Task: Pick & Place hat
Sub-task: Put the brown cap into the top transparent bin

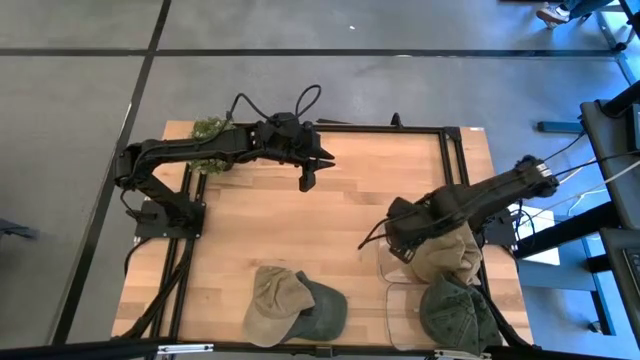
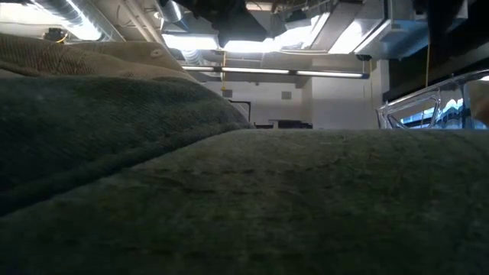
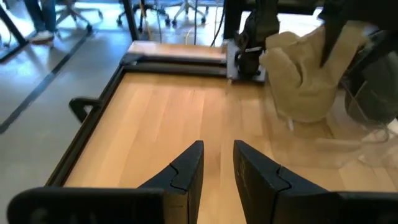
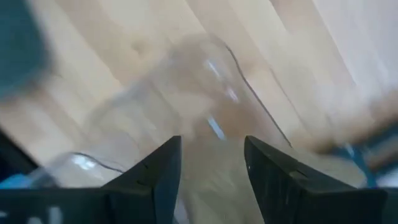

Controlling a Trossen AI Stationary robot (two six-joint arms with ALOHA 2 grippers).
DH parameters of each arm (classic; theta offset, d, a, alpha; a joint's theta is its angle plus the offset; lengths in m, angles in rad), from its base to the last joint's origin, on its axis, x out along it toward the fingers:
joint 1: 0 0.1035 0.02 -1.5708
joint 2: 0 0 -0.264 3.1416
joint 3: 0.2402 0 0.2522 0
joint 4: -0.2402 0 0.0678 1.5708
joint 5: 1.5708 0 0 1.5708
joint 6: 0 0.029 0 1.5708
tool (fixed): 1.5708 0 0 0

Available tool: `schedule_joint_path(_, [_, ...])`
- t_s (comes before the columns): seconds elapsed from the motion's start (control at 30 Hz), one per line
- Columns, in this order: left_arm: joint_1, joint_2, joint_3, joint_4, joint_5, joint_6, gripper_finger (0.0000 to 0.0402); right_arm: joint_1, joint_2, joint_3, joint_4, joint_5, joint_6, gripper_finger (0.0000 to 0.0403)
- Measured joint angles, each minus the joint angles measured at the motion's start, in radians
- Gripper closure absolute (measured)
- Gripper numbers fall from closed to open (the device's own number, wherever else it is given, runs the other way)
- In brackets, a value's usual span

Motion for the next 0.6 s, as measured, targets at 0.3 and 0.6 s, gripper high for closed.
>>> schedule_joint_path(0.3, [0.042, -0.124, 0.0, -0.193, -0.003, -0.027, 0.0318, -0.013, -0.05, 0.001, 0.427, 0.302, -0.381, 0.0226])
schedule_joint_path(0.6, [-0.025, -0.222, 0.0, -0.372, -0.009, -0.146, 0.0318, -0.269, -0.072, -0.099, 0.542, -0.111, -0.775, 0.0226])
